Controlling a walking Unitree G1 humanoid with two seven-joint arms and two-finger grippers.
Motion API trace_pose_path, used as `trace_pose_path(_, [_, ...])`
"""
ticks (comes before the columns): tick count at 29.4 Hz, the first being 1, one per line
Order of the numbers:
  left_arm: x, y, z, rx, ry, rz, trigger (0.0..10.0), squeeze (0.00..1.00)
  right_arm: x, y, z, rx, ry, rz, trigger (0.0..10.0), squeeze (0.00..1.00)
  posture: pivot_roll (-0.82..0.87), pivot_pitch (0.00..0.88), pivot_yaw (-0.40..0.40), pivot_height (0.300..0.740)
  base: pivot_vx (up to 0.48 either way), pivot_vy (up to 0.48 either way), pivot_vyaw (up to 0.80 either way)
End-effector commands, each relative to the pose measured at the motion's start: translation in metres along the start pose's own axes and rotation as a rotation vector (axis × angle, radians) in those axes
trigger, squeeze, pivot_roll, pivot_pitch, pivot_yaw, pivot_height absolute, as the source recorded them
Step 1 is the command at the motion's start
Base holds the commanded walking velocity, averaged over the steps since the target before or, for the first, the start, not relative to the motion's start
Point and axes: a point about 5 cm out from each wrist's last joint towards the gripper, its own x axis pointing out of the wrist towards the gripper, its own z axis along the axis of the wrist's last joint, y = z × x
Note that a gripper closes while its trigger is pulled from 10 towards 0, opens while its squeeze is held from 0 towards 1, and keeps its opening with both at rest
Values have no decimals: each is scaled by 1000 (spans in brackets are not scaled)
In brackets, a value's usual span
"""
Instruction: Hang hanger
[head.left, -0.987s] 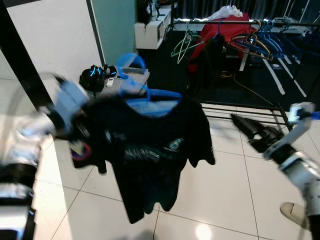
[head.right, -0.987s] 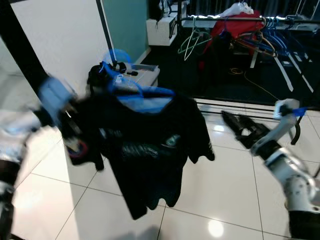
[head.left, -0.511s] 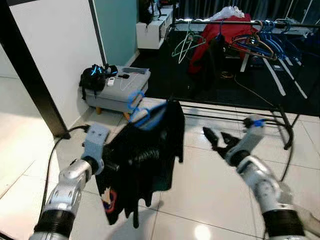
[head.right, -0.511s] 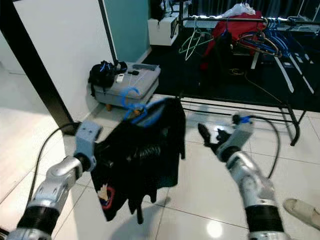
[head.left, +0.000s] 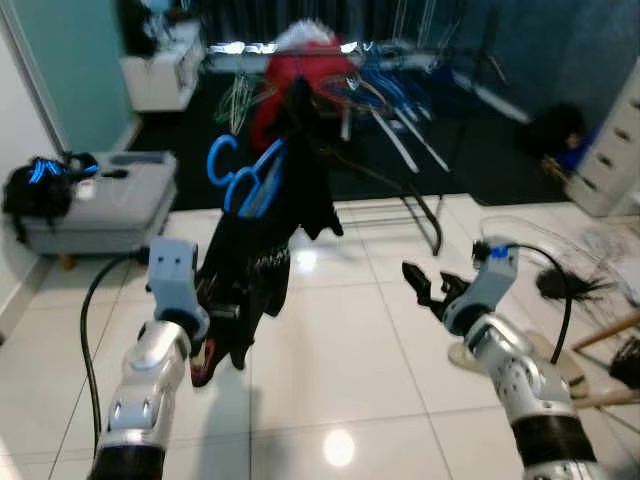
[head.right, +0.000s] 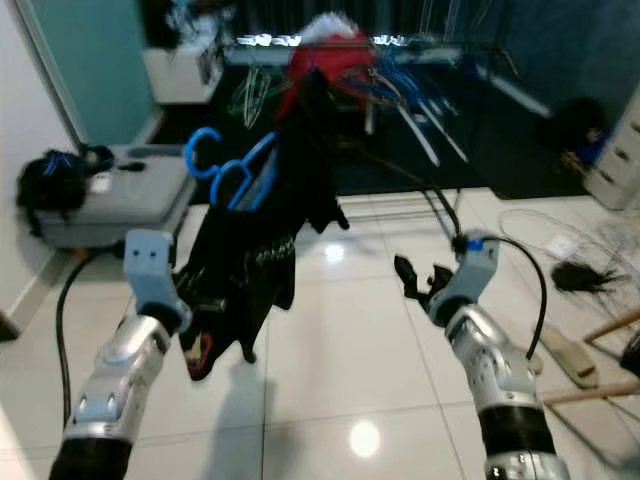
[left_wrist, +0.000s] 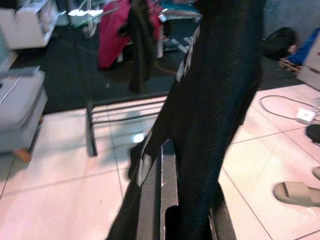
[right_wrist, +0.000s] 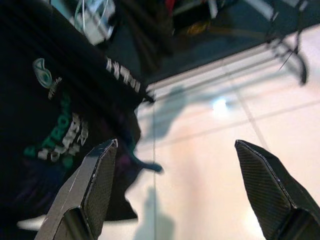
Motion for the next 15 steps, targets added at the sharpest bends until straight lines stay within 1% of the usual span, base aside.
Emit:
trace_pose_path(1, [-1, -2, 8, 30, -33, 6, 10000, 0, 4, 5, 4, 3, -27, 12, 10000, 0, -85, 0, -25, 740, 480, 0, 0])
trace_pose_path(2, [-1, -2, 8, 30, -33, 6, 10000, 0, 4, 5, 4, 3, -27, 12, 10000, 0, -85, 0, -25, 740, 480, 0, 0])
trace_pose_path(3, [-1, -17, 10, 21, -41, -28, 10000, 0, 6, 4, 4, 7, -36, 8, 10000, 0, -85, 0, -24, 740, 480, 0, 0])
trace_pose_path(4, [-1, -17, 10, 21, -41, -28, 10000, 0, 6, 4, 4, 7, -36, 8, 10000, 0, -85, 0, -24, 740, 480, 0, 0])
trace_pose_path(5, [-1, -22, 11, 19, -42, -44, 10000, 0, 7, 4, 5, 9, -39, 7, 10000, 0, -86, 0, -24, 740, 480, 0, 0])
trace_pose_path(6, [-1, -22, 11, 19, -42, -44, 10000, 0, 7, 4, 5, 9, -39, 7, 10000, 0, -86, 0, -24, 740, 480, 0, 0])
trace_pose_path(7, [-1, -28, 11, 17, -42, -61, 10000, 0, 7, 4, 5, 13, -44, 7, 10000, 0, -86, 0, -23, 740, 480, 0, 0])
trace_pose_path(9, [-1, -41, 10, 40, -31, -105, 10000, 0, 8, 3, 6, 22, -49, 3, 10000, 0, -88, 0, -17, 740, 480, 0, 0])
trace_pose_path(11, [-1, -41, 10, 40, -31, -105, 10000, 0, 8, 3, 6, 22, -49, 3, 10000, 0, -88, 0, -17, 740, 480, 0, 0])
trace_pose_path(12, [-1, -47, 9, 51, -25, -122, 10000, 0, 9, 3, 6, 25, -52, 4, 10000, 0, -88, 0, -16, 740, 480, 0, 0])
trace_pose_path(13, [-1, -51, 9, 49, -22, -133, 10000, 0, 9, 3, 6, 23, -53, 7, 10000, 0, -88, 0, -14, 740, 480, 0, -800])
trace_pose_path(15, [-1, -54, 10, 48, -18, -141, 10000, 0, 10, 4, 6, 22, -53, 12, 10000, 0, -88, 0, -13, 740, 480, 0, -800])
